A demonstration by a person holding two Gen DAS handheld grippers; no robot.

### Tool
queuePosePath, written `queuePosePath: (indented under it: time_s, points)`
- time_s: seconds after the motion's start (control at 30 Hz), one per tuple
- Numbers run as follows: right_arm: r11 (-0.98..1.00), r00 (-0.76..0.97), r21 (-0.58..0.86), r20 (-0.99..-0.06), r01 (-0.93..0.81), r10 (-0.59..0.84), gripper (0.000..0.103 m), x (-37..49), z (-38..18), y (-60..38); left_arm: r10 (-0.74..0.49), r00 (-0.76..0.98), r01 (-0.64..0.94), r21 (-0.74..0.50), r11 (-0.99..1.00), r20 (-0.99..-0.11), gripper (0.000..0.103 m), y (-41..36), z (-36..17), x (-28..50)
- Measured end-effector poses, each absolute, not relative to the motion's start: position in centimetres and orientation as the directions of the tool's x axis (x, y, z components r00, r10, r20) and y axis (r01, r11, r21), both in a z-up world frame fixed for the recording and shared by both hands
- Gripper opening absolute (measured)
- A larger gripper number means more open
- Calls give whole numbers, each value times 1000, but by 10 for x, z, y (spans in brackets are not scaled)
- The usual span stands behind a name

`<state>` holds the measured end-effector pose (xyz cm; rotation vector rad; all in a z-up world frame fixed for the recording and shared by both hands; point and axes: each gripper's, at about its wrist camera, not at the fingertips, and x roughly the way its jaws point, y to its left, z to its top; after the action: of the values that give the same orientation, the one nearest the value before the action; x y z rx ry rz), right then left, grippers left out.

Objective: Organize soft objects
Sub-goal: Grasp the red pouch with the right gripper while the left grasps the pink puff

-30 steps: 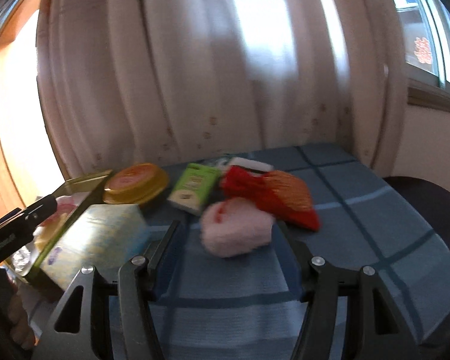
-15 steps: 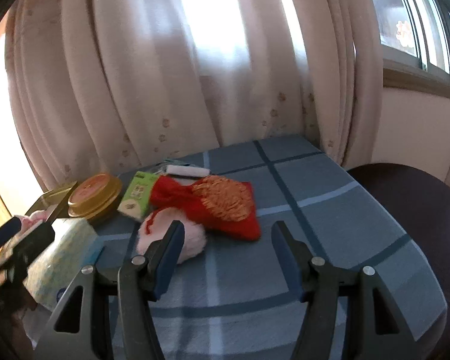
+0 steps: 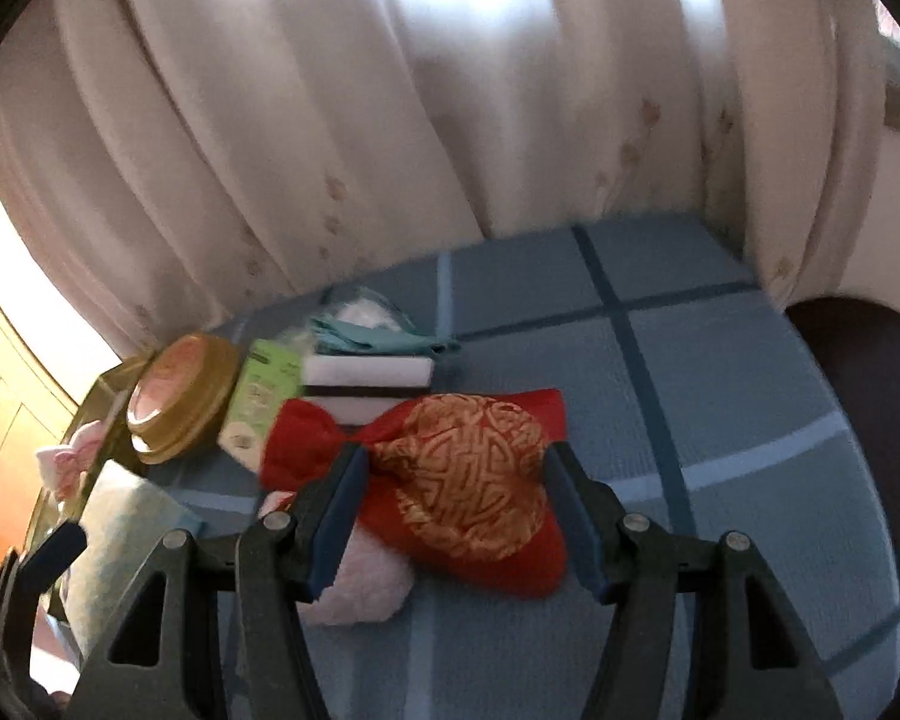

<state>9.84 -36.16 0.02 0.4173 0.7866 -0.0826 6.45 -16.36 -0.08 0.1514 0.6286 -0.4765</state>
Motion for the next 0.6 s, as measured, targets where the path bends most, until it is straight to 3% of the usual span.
queuePosePath:
  time_s: [0.3,0.33,0.43,0.6]
  points:
    - [865,694,468,-685,182,224,62,111,-14,-377,-369,688,477,6,879,-624,103,-180,-5,70]
    - [871,692,464,-683,161,236,48,110,-14,-375,-368,686,476,5,879,-628,103,-181,-6,70]
    - [882,690,453,-680,128,249,25,106,-12,-374,-365,681,473,1,881,-635,103,-183,-6,73]
    - [883,722,447,-658,144,214,11,90,-10,-382,-361,675,474,4,880,-643,103,-190,-7,75]
